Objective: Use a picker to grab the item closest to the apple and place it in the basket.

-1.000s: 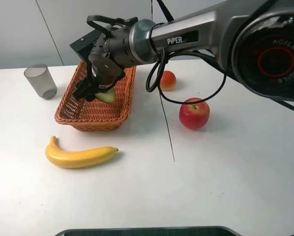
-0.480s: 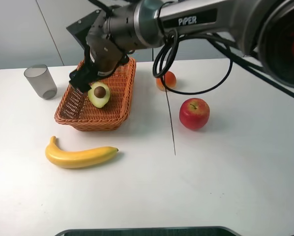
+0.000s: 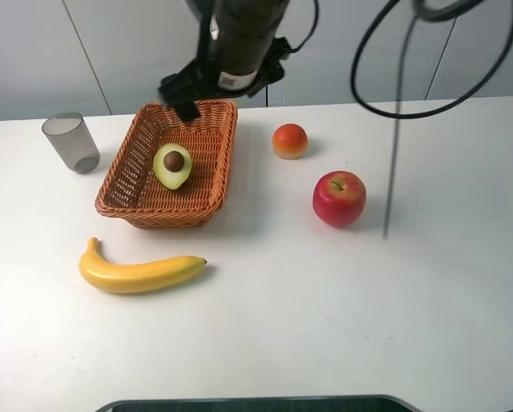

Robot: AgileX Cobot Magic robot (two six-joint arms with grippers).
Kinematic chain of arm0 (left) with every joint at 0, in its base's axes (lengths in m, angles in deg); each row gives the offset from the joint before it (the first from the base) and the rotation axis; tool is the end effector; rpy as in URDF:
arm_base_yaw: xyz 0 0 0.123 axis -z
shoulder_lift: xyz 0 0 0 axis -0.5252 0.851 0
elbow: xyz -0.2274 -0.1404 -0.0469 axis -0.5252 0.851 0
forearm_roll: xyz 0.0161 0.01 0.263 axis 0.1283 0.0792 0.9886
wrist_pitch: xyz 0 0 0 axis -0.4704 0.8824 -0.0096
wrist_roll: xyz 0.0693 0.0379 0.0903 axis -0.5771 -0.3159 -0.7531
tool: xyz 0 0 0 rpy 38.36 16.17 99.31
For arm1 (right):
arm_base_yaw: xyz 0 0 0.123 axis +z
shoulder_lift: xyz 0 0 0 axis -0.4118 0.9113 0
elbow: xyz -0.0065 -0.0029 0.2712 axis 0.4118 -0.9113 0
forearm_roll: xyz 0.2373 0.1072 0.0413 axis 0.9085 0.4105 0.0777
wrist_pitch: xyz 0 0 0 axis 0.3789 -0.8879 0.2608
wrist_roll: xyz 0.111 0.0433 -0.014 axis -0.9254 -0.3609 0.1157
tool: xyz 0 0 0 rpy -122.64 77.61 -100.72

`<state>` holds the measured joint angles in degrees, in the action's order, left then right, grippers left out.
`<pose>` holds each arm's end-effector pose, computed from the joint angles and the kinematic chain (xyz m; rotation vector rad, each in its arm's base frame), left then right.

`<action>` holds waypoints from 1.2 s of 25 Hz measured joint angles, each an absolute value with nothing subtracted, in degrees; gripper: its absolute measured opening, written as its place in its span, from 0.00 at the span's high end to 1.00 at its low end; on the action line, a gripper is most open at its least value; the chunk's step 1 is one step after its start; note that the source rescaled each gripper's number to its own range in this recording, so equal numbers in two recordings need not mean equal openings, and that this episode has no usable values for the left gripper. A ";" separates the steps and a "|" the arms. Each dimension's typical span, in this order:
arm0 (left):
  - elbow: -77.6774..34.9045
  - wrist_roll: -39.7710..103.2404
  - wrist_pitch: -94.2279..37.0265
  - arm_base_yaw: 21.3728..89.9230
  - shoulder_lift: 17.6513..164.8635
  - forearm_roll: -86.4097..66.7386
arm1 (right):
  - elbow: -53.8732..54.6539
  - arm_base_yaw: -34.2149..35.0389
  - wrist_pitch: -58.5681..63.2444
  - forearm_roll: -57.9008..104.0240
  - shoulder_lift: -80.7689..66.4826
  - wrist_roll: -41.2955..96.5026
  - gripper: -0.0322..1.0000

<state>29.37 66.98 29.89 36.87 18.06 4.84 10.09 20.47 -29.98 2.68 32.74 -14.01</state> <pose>0.0433 -0.0018 0.2680 0.0709 2.0667 -0.0437 0.3371 0.3104 0.1910 -0.7398 2.4843 0.1610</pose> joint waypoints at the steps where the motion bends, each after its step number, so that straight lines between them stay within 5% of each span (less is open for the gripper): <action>1: 29.37 66.98 29.89 36.87 18.06 4.84 | 7.00 18.95 -30.25 3.33 30.73 -14.01 0.00; 15: 29.37 66.98 29.89 36.87 18.06 4.84 | -27.54 -6.58 -32.61 15.64 -0.90 -10.97 0.00; 24: 29.37 66.98 29.89 36.87 18.06 4.84 | -39.89 -23.99 -38.38 15.93 -23.77 -7.34 0.00; 30: 29.37 66.98 29.89 36.87 18.06 4.84 | -44.61 -28.95 -39.70 16.23 -40.24 -4.40 0.00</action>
<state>29.37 66.98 29.89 36.87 18.06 4.84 -44.61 -28.95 -39.70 16.23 -40.24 -4.40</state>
